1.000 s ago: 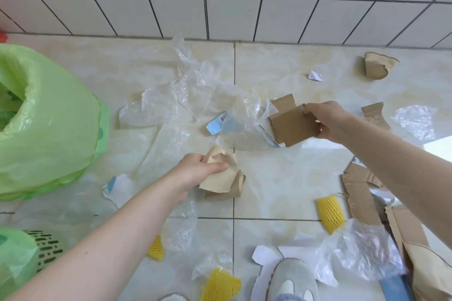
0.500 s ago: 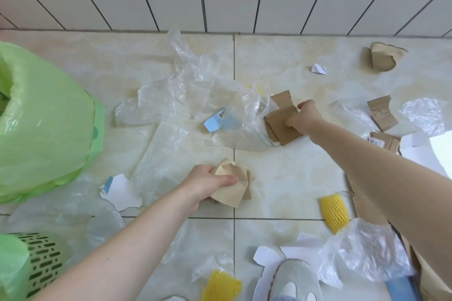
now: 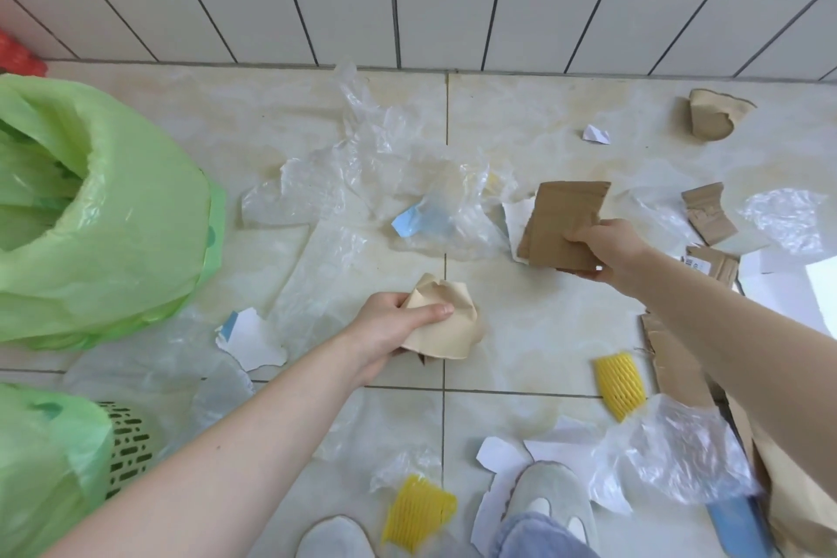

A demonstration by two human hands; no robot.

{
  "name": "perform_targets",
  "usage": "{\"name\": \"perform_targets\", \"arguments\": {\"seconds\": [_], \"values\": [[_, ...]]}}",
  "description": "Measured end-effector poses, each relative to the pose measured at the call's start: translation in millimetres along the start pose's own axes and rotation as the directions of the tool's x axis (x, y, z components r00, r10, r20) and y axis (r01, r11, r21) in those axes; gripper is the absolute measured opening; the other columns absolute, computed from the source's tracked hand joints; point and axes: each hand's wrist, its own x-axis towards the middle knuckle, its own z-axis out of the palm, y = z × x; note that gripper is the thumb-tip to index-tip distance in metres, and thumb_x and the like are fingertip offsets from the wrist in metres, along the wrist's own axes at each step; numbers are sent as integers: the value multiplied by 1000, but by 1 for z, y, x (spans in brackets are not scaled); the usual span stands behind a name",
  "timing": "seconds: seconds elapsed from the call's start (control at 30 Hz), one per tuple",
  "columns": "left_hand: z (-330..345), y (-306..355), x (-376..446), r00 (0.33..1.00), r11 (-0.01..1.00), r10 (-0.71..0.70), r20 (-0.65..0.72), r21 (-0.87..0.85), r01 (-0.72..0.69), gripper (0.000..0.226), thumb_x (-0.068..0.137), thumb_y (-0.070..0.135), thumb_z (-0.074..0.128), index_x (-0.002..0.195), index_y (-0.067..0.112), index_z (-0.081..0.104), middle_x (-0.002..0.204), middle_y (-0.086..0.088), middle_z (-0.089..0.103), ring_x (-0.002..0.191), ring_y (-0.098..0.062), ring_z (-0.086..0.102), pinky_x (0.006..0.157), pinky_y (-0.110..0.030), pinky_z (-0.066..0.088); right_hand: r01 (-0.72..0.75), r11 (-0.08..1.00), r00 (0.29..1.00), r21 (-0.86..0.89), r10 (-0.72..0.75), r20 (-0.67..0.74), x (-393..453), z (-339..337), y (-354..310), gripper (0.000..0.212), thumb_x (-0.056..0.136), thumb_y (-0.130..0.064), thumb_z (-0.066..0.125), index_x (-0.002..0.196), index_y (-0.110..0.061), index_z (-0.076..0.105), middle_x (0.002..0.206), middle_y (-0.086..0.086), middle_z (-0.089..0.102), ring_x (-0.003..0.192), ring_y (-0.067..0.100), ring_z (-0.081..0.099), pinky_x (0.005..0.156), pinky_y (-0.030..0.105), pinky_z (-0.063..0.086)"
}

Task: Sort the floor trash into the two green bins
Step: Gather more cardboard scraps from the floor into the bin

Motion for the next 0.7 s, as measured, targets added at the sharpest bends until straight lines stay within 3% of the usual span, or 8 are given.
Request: {"name": "perform_targets", "arguments": {"seconds": [0.17, 0.3, 0.63, 0.7], "values": [[-10, 0, -25, 994, 999, 35, -102, -26, -38, 31, 77, 21, 78, 99, 2, 67, 89, -10, 71, 74, -20, 68, 60, -26, 55, 48, 999, 991, -11, -47, 122, -47, 3, 1, 14, 89, -2, 57, 102, -6, 59, 102, 11, 63, 87, 24, 62, 66, 37, 55], [-26, 9, -62, 984, 989, 89, -155, -105, -106, 27, 77, 20, 77, 97, 4, 69, 89, -7, 73, 79, -17, 69, 71, -27, 57, 121, 989, 968, -84, -98, 230, -99, 15, -9, 7, 91, -7, 58, 90, -13, 60, 92, 6, 65, 82, 19, 64, 71, 35, 55], [-103, 42, -204, 922, 912, 243, -301, -253, -323, 15, 83, 19, 71, 91, 9, 63, 86, -5, 69, 79, -15, 65, 77, -28, 55, 389, 880, 854, -272, -233, 465, -238, 55, -77, 16, 91, -18, 60, 104, -9, 63, 89, 6, 64, 73, 16, 62, 56, 24, 52], [-123, 42, -235, 903, 902, 270, -335, -241, -359, 22, 82, 21, 71, 96, 7, 62, 90, -7, 68, 83, -18, 64, 78, -30, 54, 447, 841, 816, -303, -246, 523, -266, 66, -90, 20, 91, -19, 59, 108, -9, 62, 93, 8, 66, 80, 18, 64, 63, 27, 54]]}}
